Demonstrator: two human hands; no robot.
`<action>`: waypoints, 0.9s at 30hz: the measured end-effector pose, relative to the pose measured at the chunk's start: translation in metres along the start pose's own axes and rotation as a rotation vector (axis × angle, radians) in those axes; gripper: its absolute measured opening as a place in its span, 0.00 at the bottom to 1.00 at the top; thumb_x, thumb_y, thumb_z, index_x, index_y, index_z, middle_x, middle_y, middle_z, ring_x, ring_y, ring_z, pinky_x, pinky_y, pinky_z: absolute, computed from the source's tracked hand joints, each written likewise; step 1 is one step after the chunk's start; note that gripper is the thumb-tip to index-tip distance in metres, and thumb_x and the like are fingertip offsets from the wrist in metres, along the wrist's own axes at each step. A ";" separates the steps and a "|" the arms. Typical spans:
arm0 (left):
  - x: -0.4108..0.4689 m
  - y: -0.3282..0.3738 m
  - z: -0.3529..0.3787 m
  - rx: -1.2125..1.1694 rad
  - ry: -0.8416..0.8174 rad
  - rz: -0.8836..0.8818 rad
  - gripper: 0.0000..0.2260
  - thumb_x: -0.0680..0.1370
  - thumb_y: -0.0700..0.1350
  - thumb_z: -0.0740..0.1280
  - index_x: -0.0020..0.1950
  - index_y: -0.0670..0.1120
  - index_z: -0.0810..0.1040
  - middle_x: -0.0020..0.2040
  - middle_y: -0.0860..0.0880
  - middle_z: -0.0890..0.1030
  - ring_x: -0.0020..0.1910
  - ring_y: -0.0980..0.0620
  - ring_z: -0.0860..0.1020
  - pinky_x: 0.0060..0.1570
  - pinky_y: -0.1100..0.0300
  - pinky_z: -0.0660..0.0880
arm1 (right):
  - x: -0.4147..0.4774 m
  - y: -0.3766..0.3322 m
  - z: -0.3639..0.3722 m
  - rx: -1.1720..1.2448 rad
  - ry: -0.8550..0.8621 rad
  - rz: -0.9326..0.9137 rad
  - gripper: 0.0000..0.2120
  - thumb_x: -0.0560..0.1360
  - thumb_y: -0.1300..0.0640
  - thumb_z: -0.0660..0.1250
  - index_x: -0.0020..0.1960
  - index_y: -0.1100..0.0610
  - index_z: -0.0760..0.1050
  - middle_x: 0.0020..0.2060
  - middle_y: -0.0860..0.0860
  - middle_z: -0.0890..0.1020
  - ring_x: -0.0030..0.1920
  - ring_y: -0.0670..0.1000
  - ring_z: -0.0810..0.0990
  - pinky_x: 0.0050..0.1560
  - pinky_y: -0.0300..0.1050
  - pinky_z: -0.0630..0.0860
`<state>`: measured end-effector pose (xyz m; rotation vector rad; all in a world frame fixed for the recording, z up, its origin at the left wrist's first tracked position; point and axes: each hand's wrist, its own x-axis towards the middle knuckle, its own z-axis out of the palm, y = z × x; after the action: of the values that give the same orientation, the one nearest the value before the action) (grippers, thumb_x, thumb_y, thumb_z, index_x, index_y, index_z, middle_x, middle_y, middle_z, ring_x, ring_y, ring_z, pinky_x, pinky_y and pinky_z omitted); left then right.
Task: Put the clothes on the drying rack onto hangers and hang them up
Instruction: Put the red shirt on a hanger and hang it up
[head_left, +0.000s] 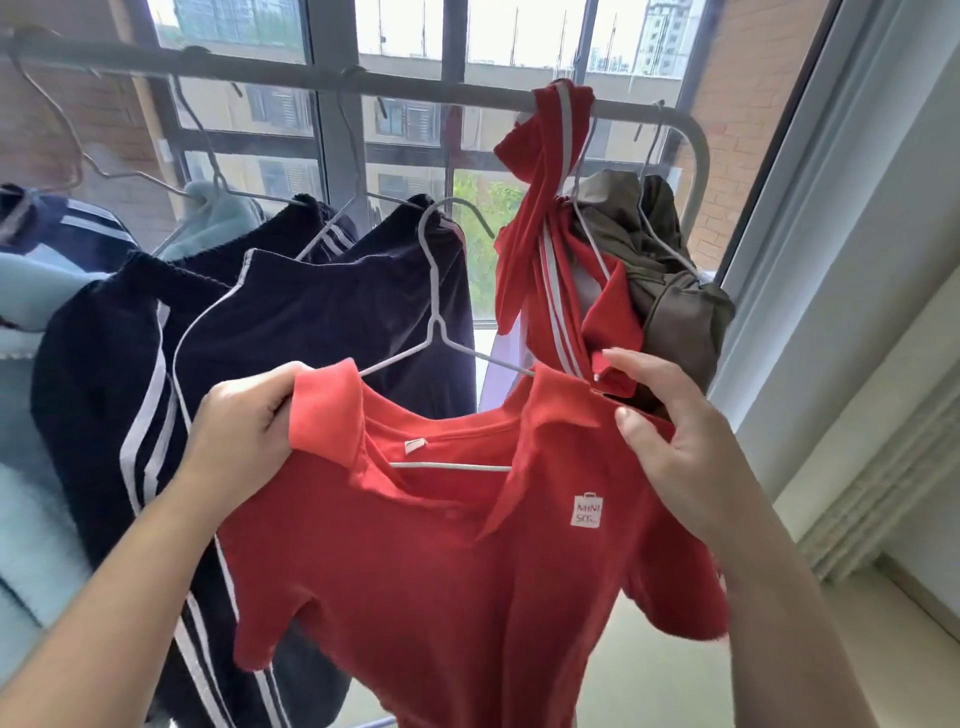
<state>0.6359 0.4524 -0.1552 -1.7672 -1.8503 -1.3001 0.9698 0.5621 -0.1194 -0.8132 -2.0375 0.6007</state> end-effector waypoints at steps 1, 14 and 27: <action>-0.001 0.000 -0.001 -0.019 0.013 -0.003 0.08 0.71 0.48 0.56 0.42 0.52 0.76 0.39 0.54 0.77 0.32 0.51 0.73 0.31 0.57 0.68 | 0.000 0.002 -0.003 -0.042 -0.017 0.024 0.20 0.78 0.62 0.63 0.67 0.48 0.73 0.63 0.40 0.76 0.64 0.37 0.72 0.64 0.28 0.65; 0.005 0.003 -0.004 -0.019 0.057 0.018 0.09 0.71 0.43 0.59 0.41 0.45 0.79 0.29 0.51 0.76 0.31 0.51 0.72 0.31 0.57 0.67 | -0.002 0.007 -0.008 0.260 0.077 0.088 0.12 0.74 0.63 0.70 0.46 0.46 0.85 0.42 0.44 0.86 0.47 0.44 0.84 0.53 0.40 0.78; 0.008 0.016 0.006 0.001 0.023 0.098 0.10 0.75 0.44 0.60 0.44 0.46 0.81 0.37 0.56 0.81 0.35 0.56 0.77 0.35 0.58 0.72 | 0.007 0.005 -0.007 -0.084 -0.140 0.078 0.10 0.75 0.57 0.69 0.53 0.44 0.81 0.44 0.39 0.85 0.48 0.39 0.82 0.51 0.34 0.75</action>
<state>0.6510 0.4604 -0.1461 -1.8105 -1.7286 -1.2768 0.9743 0.5709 -0.1151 -0.9264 -2.1780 0.6350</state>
